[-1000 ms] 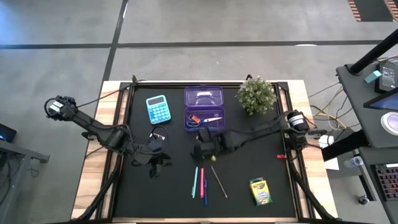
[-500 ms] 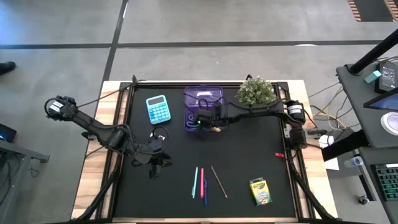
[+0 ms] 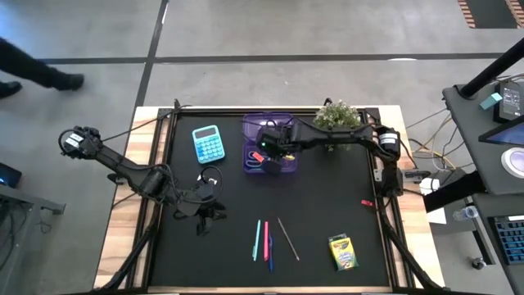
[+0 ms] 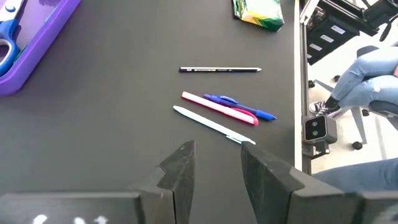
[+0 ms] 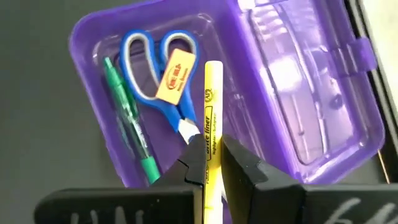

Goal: Pack school essentials
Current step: Put the yellow highlighter pen into the purple supply box

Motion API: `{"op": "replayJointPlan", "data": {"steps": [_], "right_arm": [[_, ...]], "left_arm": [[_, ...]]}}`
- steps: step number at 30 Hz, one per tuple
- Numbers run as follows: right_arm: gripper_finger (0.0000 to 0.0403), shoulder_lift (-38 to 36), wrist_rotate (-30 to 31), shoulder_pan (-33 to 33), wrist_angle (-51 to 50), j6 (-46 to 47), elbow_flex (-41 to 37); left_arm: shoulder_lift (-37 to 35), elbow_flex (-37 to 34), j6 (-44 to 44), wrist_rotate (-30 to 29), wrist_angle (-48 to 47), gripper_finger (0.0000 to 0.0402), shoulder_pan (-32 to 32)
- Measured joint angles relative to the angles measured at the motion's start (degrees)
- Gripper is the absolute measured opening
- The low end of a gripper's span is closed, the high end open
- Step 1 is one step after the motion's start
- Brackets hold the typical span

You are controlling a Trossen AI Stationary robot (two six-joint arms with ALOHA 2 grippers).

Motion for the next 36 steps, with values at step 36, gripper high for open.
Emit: {"op": "replayJointPlan", "data": {"steps": [36], "right_arm": [[0.0070, 7.23, -1.62, -0.43, 3.19, -3.39, -0.15]], "left_arm": [[2.95, -0.20, 1.22, -0.61, 12.02, 0.0112, 0.24]]}}
